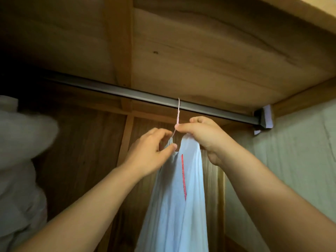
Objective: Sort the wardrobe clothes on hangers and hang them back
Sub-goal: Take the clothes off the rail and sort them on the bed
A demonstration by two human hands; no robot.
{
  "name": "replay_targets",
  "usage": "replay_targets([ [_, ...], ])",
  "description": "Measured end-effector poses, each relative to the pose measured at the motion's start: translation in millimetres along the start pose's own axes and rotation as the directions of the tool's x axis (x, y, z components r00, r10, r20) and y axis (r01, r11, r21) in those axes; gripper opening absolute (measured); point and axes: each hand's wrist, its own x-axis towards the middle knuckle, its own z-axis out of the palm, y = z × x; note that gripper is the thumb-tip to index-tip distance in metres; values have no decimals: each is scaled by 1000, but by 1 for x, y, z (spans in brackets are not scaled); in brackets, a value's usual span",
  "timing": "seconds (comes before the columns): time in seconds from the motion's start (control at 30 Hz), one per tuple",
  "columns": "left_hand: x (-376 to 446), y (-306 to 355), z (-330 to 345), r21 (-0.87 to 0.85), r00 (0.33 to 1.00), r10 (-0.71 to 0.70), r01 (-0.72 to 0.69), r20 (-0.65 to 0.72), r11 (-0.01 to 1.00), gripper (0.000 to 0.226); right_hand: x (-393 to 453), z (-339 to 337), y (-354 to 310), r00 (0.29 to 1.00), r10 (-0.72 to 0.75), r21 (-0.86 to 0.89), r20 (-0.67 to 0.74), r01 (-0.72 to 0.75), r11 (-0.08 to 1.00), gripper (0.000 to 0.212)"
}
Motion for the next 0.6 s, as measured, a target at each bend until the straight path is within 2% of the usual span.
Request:
replay_targets([
  [0.1, 13, -13, 11, -23, 1000, 7, -7, -4, 1000, 34, 13, 6, -1, 996, 62, 38, 69, -65, 997, 20],
  [0.2, 21, -24, 20, -69, 1000, 10, -11, -11, 998, 35, 19, 10, 4, 999, 30, 33, 19, -31, 999, 10],
  [0.37, 28, -43, 29, -109, 999, 25, -28, -30, 994, 35, 23, 6, 13, 990, -133, -78, 37, 136, 988, 18],
  [0.6, 29, -54, 48, -172, 996, 47, -59, -70, 983, 32, 15, -18, 16, 966, -256, -41, 26, 257, 966, 16],
])
